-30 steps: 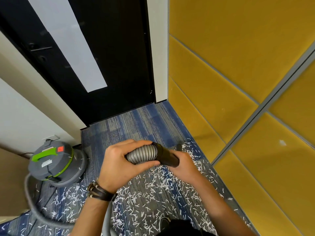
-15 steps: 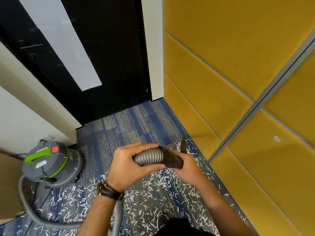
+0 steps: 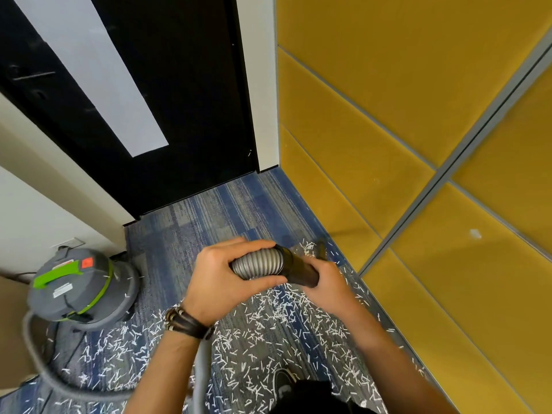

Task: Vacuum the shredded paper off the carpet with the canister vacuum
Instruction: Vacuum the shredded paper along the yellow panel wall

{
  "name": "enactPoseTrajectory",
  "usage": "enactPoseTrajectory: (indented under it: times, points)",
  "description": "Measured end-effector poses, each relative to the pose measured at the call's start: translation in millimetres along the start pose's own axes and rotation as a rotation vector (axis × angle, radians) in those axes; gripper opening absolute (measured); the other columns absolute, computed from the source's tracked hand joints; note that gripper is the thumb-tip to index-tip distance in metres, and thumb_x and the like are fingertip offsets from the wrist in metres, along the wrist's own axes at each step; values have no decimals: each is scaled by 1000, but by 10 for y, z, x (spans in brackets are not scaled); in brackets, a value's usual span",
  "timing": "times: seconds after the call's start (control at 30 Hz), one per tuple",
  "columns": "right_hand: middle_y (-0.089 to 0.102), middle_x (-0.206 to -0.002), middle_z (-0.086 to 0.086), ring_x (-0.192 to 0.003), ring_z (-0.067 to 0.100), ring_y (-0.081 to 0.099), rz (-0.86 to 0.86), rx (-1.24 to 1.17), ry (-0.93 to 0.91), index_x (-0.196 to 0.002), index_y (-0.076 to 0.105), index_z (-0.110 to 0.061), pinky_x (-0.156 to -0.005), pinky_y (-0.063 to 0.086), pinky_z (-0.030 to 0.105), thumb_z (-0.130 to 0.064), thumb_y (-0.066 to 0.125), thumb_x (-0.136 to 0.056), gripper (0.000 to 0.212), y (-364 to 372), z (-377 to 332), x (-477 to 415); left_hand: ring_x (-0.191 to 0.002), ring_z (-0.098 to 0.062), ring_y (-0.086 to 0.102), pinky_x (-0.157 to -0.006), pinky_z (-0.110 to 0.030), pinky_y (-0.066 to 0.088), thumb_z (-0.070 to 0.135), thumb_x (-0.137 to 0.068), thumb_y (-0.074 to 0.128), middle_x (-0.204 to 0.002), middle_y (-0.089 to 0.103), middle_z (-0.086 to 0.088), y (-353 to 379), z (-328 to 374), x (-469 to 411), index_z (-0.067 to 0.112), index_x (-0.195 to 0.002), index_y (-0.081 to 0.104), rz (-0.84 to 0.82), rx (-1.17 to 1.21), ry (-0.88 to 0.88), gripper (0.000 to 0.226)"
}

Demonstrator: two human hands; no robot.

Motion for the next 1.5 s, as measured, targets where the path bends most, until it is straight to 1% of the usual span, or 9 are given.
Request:
enactPoseTrajectory:
  times: [0.3, 0.43, 0.63, 0.8, 0.93, 1.03, 1.23, 1.37, 1.5]
  points:
    - [73, -90, -1, -79, 8, 66, -12, 6, -26, -109, 72, -15, -66, 49, 19, -3, 76, -82, 30, 269, -87, 2, -85, -2, 70, -80, -15, 54, 61, -72, 85, -95, 71, 23, -205, 16, 220, 32, -118, 78, 41, -46, -3, 55]
    - [74, -92, -2, -82, 11, 68, -34, 2, -42, -111, 72, -18, -71, 56, 32, -10, 74, -82, 30, 436, -173, 78, -85, -1, 70, -80, -15, 54, 63, -72, 84, -94, 70, 25, -317, 19, 379, 33, -118, 78, 31, -47, -7, 55]
    - [74, -93, -4, -83, 9, 69, -60, 11, 4, -114, 71, -23, -74, 60, 38, -16, 79, -83, 32, 575, -297, 166, -87, 0, 69, -81, -19, 56, 61, -72, 88, -96, 70, 24, -480, 19, 581, 31, -120, 78, 65, -87, -8, 57]
    - [74, -90, -2, -77, 5, 66, -115, 15, -23, -108, 72, -20, -66, 53, 31, -11, 78, -84, 26, 775, -496, 254, -87, 0, 69, -81, -19, 56, 54, -70, 92, -97, 72, 22, -639, 36, 778, 30, -119, 79, 69, -92, -11, 56]
    - [72, -85, 1, -75, 13, 66, -105, -15, -46, -107, 72, -18, -66, 52, 30, -8, 76, -85, 24, 840, -624, 353, -83, 1, 67, -79, -12, 50, 59, -73, 90, -93, 68, 26, -764, 84, 889, 32, -120, 78, 84, -82, 0, 56]
    - [72, -85, -4, -76, 9, 66, -78, 8, -42, -107, 72, -19, -65, 52, 24, -8, 77, -84, 26, 777, -626, 342, -87, -3, 70, -81, -16, 53, 57, -73, 91, -95, 71, 22, -802, 92, 942, 31, -121, 78, 124, -58, -10, 56]
    - [73, -87, -6, -77, 6, 68, -103, 75, -27, -107, 73, -25, -66, 54, 25, -9, 75, -82, 29, 768, -566, 336, -84, 8, 64, -81, -9, 48, 55, -70, 89, -92, 64, 34, -707, -31, 1008, 33, -120, 78, 107, -82, -57, 56]
    - [73, -89, -5, -79, 9, 68, -140, 68, -16, -111, 71, -23, -74, 59, 40, -15, 77, -84, 28, 891, -553, 388, -86, 8, 65, -82, -11, 50, 57, -69, 88, -94, 65, 34, -707, -92, 1057, 35, -119, 78, 108, -81, -75, 55]
    - [72, -87, -3, -77, 10, 66, -143, 27, -32, -110, 71, -20, -71, 58, 38, -11, 76, -85, 27, 999, -643, 451, -89, 4, 68, -84, -16, 54, 52, -68, 93, -97, 69, 31, -824, -45, 1114, 34, -118, 79, 112, -71, -51, 55]
Point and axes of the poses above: each hand's wrist, its own x-axis away from the middle knuckle, its own y-axis out of the palm, z = x × y, the point moved 9 cm from there along -x, towards the middle knuckle
